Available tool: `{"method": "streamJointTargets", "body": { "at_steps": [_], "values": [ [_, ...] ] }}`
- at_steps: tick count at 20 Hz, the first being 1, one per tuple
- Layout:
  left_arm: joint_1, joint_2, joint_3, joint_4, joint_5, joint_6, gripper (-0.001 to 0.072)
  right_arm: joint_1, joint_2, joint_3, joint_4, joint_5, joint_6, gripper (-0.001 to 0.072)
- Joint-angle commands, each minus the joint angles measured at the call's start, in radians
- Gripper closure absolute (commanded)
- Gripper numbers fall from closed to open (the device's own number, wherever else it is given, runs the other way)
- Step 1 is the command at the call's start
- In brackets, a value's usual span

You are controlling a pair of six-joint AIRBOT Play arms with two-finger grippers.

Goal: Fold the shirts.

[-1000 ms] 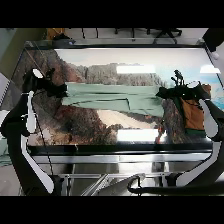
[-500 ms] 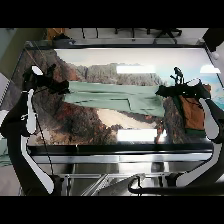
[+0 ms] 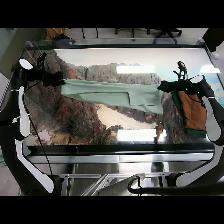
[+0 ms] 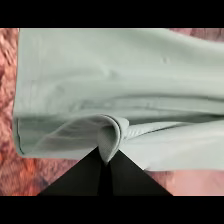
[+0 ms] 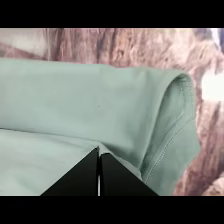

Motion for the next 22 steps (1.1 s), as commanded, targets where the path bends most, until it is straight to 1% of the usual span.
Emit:
{"method": "streamJointTargets", "body": {
  "at_steps": [1,3,5,6,9,10,11,12,13,14,15,16,18,21,22],
  "values": [
    [-0.020,-0.007,-0.051,0.000,0.194,0.005,0.0696,0.001,-0.016,0.010,-0.001,-0.029,0.000,0.0693],
    [-0.041,-0.007,-0.105,0.000,0.325,0.053,0.0696,0.001,-0.046,0.010,-0.001,-0.026,0.001,0.0693],
    [-0.056,-0.008,-0.142,0.004,0.398,0.061,0.0696,0.006,-0.080,0.010,-0.001,-0.027,0.000,0.0692],
    [-0.056,-0.008,-0.156,0.004,0.422,0.084,0.0695,0.009,-0.095,0.010,-0.001,-0.027,0.000,0.0692],
    [-0.048,-0.008,-0.185,0.006,0.443,0.094,0.0688,0.019,-0.113,0.010,-0.001,-0.040,-0.046,0.0684],
    [-0.045,-0.008,-0.191,0.006,0.438,0.095,0.0464,0.018,-0.113,0.010,-0.001,-0.045,-0.045,0.0653],
    [-0.038,-0.010,-0.188,0.003,0.430,0.097,0.0248,0.017,-0.113,0.013,-0.001,-0.045,-0.045,0.0546],
    [-0.038,-0.013,-0.180,0.004,0.418,0.097,0.0246,0.014,-0.113,0.018,-0.005,-0.040,-0.045,0.0525],
    [-0.038,-0.013,-0.175,0.004,0.409,0.097,0.0245,0.012,-0.113,0.031,-0.008,-0.022,-0.045,0.0476],
    [-0.038,-0.013,-0.165,0.006,0.392,0.097,0.0245,0.008,-0.112,0.044,-0.015,-0.006,-0.044,0.0267],
    [-0.034,-0.013,-0.153,0.004,0.369,0.097,0.0245,0.000,-0.107,0.053,-0.017,0.011,-0.028,0.0165],
    [-0.028,-0.013,-0.135,0.004,0.336,0.097,0.0245,-0.009,-0.100,0.057,-0.023,0.025,-0.013,0.0162],
    [-0.019,-0.013,-0.086,0.004,0.260,0.097,0.0245,-0.032,-0.085,0.057,-0.023,0.073,-0.002,0.0053],
    [-0.004,-0.012,-0.013,-0.001,0.178,0.097,0.0245,-0.087,-0.080,0.056,-0.023,0.143,0.064,0.0047],
    [-0.005,-0.011,0.004,-0.008,0.154,0.096,0.0245,-0.100,-0.084,0.056,-0.023,0.155,0.082,0.0028]
  ]
}}
